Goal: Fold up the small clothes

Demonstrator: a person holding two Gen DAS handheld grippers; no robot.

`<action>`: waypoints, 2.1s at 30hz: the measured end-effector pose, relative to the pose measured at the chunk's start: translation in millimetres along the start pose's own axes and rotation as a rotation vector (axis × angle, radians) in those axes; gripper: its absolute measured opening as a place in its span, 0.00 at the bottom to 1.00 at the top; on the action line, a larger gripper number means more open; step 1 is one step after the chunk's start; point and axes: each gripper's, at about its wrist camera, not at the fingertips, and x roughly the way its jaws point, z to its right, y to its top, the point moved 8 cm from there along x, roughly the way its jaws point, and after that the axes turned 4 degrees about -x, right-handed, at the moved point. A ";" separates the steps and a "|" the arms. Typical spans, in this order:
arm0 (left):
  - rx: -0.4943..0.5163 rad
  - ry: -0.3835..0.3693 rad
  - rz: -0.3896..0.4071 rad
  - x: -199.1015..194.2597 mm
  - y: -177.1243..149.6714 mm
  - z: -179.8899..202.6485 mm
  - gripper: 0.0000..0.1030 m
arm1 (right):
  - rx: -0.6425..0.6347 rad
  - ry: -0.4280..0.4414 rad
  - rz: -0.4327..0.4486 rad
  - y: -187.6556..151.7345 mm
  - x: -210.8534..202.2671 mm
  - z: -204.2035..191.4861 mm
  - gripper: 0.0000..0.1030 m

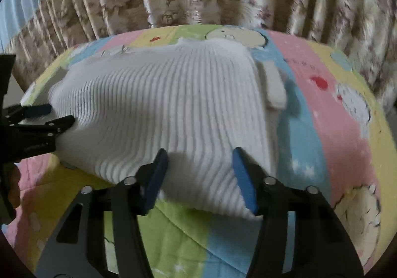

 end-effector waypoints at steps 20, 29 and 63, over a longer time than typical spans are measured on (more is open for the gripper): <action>-0.102 0.001 -0.060 -28.7 -17.5 -32.4 0.82 | 0.009 0.064 -0.019 -10.5 -16.9 -7.5 0.66; -0.058 0.035 -0.067 -21.9 -24.2 -26.5 0.82 | 0.025 0.124 -0.006 -12.3 -19.2 -4.1 0.68; -0.113 -0.073 -0.159 9.2 20.6 32.3 0.98 | 0.182 0.188 -0.017 33.9 26.8 37.9 0.97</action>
